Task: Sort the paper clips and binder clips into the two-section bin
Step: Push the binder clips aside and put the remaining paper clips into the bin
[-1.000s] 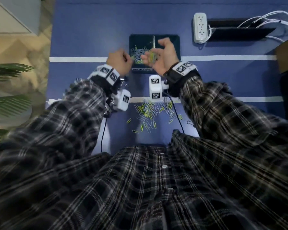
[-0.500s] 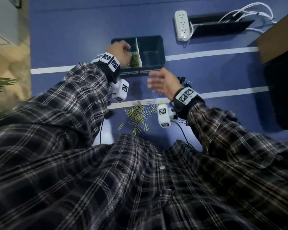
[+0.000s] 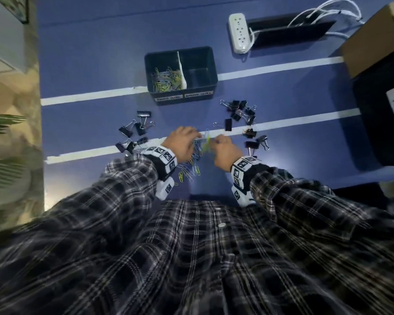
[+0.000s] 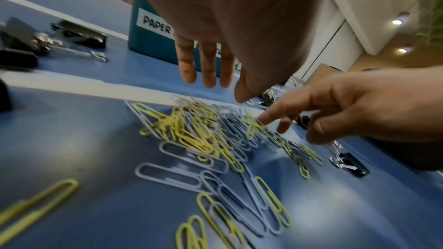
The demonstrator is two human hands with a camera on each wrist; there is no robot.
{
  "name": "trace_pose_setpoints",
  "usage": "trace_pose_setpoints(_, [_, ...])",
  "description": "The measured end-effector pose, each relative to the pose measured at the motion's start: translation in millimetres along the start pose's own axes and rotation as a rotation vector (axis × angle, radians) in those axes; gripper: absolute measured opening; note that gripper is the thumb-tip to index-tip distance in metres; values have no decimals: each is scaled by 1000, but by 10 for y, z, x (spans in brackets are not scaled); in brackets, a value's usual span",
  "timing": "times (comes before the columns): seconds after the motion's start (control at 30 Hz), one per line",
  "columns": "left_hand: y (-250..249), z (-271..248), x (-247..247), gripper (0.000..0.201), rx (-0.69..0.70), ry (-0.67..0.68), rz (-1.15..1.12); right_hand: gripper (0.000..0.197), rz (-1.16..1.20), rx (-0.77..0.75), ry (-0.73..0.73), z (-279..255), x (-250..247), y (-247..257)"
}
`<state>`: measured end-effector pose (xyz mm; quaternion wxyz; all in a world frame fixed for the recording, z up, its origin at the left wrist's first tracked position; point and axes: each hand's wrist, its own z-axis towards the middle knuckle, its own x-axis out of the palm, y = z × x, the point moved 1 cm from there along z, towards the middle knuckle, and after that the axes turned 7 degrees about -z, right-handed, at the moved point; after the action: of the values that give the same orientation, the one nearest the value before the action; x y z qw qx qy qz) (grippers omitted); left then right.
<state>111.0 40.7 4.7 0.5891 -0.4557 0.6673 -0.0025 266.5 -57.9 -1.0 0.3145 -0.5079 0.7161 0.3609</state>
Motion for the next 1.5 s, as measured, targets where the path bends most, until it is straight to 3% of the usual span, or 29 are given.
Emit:
trace_pose_setpoints(0.1, [-156,98,162,59,-23,136,107,53,69,-85,20,-42,61,29])
trace_pose_setpoints(0.2, [-231,130,253,62,-53,270,252,54,199,107,-99,-136,59,-118])
trace_pose_setpoints(0.3, [-235,12,273,64,-68,296,297,39,259,322,-189,-224,22,-269])
trace_pose_setpoints(0.4, [-175,-238,303,59,-24,275,253,42,201,405,-115,-245,32,-294])
trace_pose_setpoints(0.53, [41,-592,357,53,35,231,123,55,234,222,-40,-182,68,-148])
trace_pose_setpoints(0.63, [191,-817,312,53,-5,51,77,62,243,114,15,-133,82,30])
trace_pose_setpoints(0.73, [349,-980,239,56,-147,-128,93,66,217,-9,55,-110,111,178])
trace_pose_setpoints(0.87, [533,-1095,255,71,-302,-78,86,72,95,-86,54,-110,148,311])
trace_pose_setpoints(0.97, [491,-1100,286,71,-309,-29,42,55,-3,-108,28,-86,127,388])
trace_pose_setpoints(1.1, [363,-1036,294,58,-317,-61,28,25,-3,-95,-15,-43,94,408])
trace_pose_setpoints(1.33, [326,-890,273,25,-276,-107,-9,16,260,55,-46,-21,53,277])
trace_pose_setpoints(1.5, [349,-832,261,20,-312,-125,-41,9,594,251,-74,3,9,99])
